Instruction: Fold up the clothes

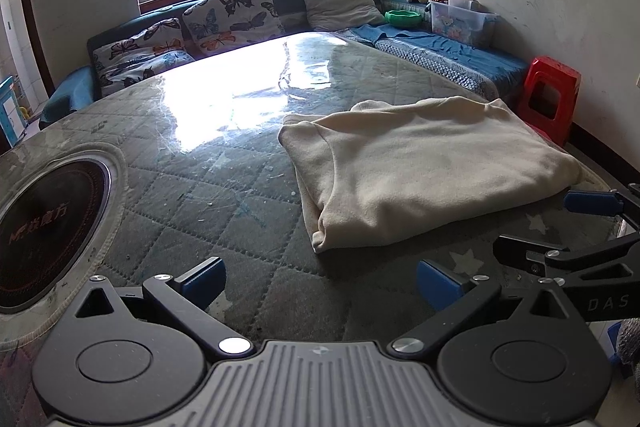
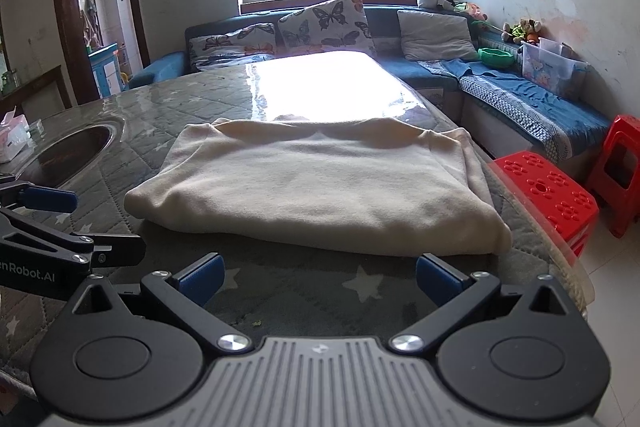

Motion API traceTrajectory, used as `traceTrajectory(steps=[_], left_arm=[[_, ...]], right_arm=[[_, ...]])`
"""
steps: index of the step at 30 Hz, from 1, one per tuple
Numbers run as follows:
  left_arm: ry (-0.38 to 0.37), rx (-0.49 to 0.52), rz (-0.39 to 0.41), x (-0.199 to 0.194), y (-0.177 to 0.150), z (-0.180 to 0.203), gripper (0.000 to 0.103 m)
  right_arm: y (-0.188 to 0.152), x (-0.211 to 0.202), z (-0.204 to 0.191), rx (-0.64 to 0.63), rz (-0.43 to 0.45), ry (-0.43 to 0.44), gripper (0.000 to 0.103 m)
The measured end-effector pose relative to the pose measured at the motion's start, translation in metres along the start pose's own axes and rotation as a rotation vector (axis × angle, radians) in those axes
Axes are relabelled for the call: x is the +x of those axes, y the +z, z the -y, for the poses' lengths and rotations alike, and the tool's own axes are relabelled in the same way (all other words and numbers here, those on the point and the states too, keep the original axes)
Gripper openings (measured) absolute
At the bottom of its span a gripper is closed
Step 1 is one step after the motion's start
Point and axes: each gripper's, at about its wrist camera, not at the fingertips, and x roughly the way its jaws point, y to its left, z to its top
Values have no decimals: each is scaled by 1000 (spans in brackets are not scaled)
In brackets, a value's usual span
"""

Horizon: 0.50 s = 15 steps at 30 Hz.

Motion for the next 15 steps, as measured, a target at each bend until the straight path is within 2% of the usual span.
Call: traceTrajectory(steps=[15], left_arm=[[-6, 15, -4, 4, 4, -1, 103]], right_arm=[[3, 3, 0, 6, -2, -6, 103]])
